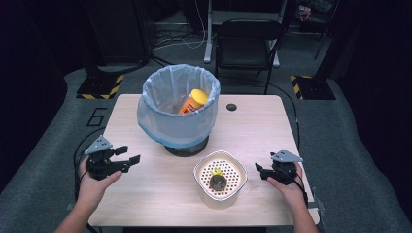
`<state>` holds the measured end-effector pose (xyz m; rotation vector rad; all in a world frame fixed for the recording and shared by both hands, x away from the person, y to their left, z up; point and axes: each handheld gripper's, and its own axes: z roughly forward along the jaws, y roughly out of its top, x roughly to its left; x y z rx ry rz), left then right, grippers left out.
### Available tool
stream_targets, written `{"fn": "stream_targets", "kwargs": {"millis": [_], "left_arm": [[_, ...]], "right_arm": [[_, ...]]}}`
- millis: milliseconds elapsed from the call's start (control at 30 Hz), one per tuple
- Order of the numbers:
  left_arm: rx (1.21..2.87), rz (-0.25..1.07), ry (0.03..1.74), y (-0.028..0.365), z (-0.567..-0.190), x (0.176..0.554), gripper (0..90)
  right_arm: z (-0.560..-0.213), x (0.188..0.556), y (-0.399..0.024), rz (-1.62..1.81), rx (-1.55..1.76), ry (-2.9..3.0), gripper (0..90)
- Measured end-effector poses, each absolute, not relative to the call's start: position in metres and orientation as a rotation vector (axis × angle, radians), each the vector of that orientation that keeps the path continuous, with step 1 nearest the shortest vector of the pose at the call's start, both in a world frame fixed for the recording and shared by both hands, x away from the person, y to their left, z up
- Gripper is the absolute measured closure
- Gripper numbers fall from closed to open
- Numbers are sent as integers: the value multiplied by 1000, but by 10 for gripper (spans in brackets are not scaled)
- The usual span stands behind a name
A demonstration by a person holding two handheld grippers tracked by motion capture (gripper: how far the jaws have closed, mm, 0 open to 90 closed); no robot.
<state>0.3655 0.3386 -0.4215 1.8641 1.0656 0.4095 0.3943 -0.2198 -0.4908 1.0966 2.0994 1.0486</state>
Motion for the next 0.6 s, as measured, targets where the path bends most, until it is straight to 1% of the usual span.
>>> {"fn": "stream_targets", "kwargs": {"millis": [67,100,133,167,233,300,367,533,600], "left_arm": [[1853,397,1086,342,-435,362,314],[1839,391,1106,347,-448,359,314],[1839,391,1106,347,-448,359,314],[1825,375,1126,351,-462,357,313],[1832,381,1133,352,-466,356,313],[1814,399,1155,359,-482,355,312],[1828,416,1155,364,-487,355,311],[1846,449,1230,383,-510,359,286],[1850,448,1238,386,-513,360,262]], "right_arm": [[-491,394,-219,1045,1091,2106,235],[-491,393,-217,1042,1085,2113,234],[-491,393,-217,1042,1085,2113,234],[-492,393,-216,1041,1083,2119,234],[-492,394,-214,1043,1081,2115,236],[-492,394,-214,1037,1069,2125,236],[-493,393,-213,1035,1074,2125,236],[-496,395,-214,1020,1095,2128,234],[-497,395,-215,1008,1114,2109,232]]}}
